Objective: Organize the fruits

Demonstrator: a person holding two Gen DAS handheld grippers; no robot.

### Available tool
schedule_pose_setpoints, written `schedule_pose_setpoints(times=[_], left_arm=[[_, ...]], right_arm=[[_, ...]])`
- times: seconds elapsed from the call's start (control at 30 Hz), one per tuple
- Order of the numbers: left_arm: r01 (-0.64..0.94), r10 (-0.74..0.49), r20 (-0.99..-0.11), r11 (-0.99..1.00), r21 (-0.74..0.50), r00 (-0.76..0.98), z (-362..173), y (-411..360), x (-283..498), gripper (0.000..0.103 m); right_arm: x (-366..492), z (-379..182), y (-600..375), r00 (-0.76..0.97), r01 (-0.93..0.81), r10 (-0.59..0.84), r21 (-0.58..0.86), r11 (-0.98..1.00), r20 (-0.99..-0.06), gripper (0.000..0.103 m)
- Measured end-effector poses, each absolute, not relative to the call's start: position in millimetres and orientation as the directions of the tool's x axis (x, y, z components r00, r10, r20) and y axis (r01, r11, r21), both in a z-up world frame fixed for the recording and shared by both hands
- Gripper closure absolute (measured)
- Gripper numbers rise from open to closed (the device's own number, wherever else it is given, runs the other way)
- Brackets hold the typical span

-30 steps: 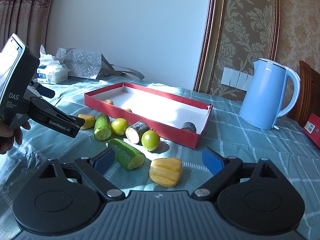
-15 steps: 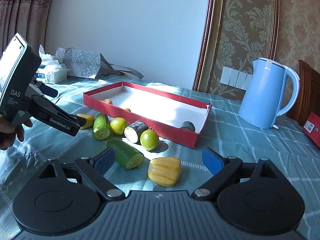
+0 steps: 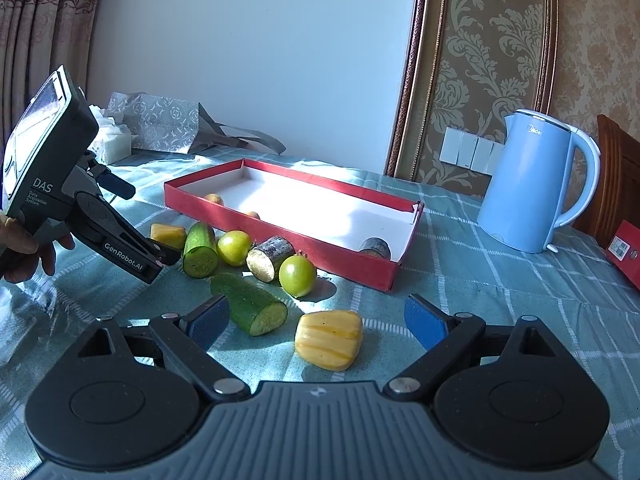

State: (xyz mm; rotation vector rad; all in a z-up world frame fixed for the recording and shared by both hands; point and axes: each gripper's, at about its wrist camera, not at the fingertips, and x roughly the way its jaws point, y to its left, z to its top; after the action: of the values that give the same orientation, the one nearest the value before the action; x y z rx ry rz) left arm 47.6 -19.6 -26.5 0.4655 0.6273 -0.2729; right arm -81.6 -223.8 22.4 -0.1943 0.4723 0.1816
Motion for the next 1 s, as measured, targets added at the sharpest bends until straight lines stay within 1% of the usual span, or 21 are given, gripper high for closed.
schedule_pose_setpoints(times=[0.03,0.1,0.13,0.27,0.3,0.37,0.43,0.5,0.7,0.93,0.97,1.0], left_arm=[[0.393,-0.122,-0.632,0.866,0.308,0.765,-26.2,-17.9,51.5,0.008],[0.402,-0.148,-0.661,0.881,0.250,0.736,-24.7,-12.7,58.5,0.010],[0.405,-0.158,-0.670,0.885,0.230,0.725,-24.3,-10.4,61.0,0.014],[0.422,-0.176,-0.690,0.883,0.205,0.703,-23.0,-7.7,63.2,0.019],[0.427,-0.180,-0.693,0.882,0.202,0.699,-22.4,-7.8,62.9,0.022],[0.435,-0.198,-0.699,0.883,0.178,0.688,-21.1,-7.8,62.9,0.033],[0.439,-0.224,-0.708,0.888,0.133,0.669,-19.9,-6.8,64.6,0.051],[0.440,-0.246,-0.716,0.893,0.094,0.653,-19.2,-5.3,65.8,0.059],[0.426,-0.231,-0.705,0.898,0.110,0.671,-19.1,-7.9,59.5,0.060],[0.383,-0.221,-0.678,0.919,0.097,0.701,-15.7,-2.7,49.2,0.060],[0.377,-0.222,-0.671,0.922,0.092,0.707,-13.8,-1.8,46.6,0.060],[0.369,-0.223,-0.663,0.925,0.086,0.715,-11.6,-0.7,43.6,0.060]], right_arm=[[-81.8,22.6,-224.0,0.875,-0.219,0.130,-0.143,0.965,-0.467,0.008],[-82.0,22.5,-224.9,0.874,-0.218,0.129,-0.142,0.965,-0.468,0.008],[-82.0,22.6,-225.7,0.875,-0.216,0.127,-0.142,0.966,-0.468,0.008],[-81.2,21.9,-228.6,0.873,-0.211,0.125,-0.133,0.968,-0.472,0.008],[-80.8,21.4,-228.9,0.872,-0.210,0.125,-0.131,0.969,-0.473,0.008],[-80.6,21.0,-229.5,0.871,-0.209,0.125,-0.127,0.970,-0.475,0.008],[-80.7,20.7,-229.4,0.872,-0.210,0.126,-0.128,0.969,-0.474,0.008],[-81.0,20.7,-229.2,0.873,-0.209,0.126,-0.128,0.969,-0.472,0.008],[-80.0,19.9,-231.4,0.872,-0.204,0.123,-0.123,0.971,-0.473,0.008],[-79.1,19.1,-236.5,0.874,-0.200,0.119,-0.127,0.971,-0.471,0.009],[-78.5,18.6,-237.7,0.874,-0.199,0.115,-0.132,0.971,-0.472,0.010],[-77.7,18.0,-238.6,0.872,-0.200,0.113,-0.135,0.970,-0.476,0.014]])
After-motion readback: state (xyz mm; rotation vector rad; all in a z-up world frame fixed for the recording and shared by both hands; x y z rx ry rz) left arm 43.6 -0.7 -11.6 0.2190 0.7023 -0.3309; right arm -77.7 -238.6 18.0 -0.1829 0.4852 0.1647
